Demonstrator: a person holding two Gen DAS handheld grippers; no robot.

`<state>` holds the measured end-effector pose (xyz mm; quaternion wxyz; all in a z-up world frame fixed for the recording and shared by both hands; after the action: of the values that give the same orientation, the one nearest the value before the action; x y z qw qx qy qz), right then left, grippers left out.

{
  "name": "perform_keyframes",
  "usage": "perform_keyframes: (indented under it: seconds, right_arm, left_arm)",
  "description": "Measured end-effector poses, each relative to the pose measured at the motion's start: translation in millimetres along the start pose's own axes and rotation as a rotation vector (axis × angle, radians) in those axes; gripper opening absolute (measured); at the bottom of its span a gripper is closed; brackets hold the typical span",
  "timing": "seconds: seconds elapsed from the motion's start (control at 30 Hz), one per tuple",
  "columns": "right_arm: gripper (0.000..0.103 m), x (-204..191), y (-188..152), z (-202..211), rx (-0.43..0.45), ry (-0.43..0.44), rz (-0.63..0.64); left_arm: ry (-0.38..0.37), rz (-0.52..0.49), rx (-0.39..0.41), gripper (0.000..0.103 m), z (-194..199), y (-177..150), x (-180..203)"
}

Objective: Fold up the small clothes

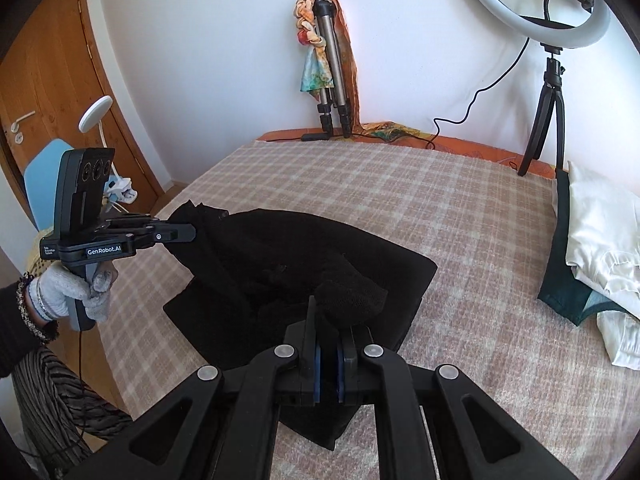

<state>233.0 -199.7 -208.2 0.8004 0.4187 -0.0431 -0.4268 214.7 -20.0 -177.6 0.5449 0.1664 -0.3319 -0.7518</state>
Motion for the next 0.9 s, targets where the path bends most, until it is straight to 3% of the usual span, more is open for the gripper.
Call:
perform_keyframes:
  seconds: [0.1, 0.13, 0.17, 0.33, 0.43, 0.53, 0.57, 0.73, 0.9]
  right_arm:
    - [0.010, -6, -16, 2, -0.034, -0.055, 0.068]
    - [0.024, -7, -21, 4, -0.045, -0.069, 0.089]
    - [0.029, -10, -26, 7, -0.051, -0.081, 0.108]
    - [0.029, -11, -50, 27, -0.090, -0.104, 0.144]
    - [0.034, -16, -50, 39, -0.053, -0.072, 0.124]
    - [0.044, -24, -45, 35, -0.042, -0.041, 0.120]
    - [0.044, -26, -45, 31, -0.043, -0.028, 0.116]
    - [0.042, -58, -62, 3, -0.124, 0.005, 0.241]
    - [0.042, -60, -85, -20, -0.213, -0.043, 0.322]
  left_arm:
    - [0.000, -0.027, -0.024, 0.007, 4, -19, 3]
    - [-0.003, -0.037, -0.030, 0.009, 7, -25, 4]
    - [-0.003, -0.050, -0.033, 0.010, 11, -30, 5]
    - [0.007, -0.132, -0.057, 0.011, 29, -55, 8]
    - [-0.007, -0.106, -0.054, 0.012, 39, -56, 6]
    - [-0.016, -0.065, -0.039, 0.038, 41, -49, 8]
    - [-0.016, -0.055, -0.024, 0.041, 42, -45, 10]
    - [-0.032, -0.105, -0.011, 0.041, 34, -43, 36]
    - [-0.028, -0.222, -0.073, 0.041, 9, -64, 65]
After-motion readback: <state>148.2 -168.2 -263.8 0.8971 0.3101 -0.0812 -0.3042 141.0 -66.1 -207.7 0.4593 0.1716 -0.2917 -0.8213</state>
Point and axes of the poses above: each gripper's, at about its wrist camera, not at the fingertips, and z roughly against the way its jaws point, x to its right, y to its top, the point moved 10 cm from there along -z, roughly the way its jaws point, and after that the axes turned 11 degrees about y, right-handed, at the moved point
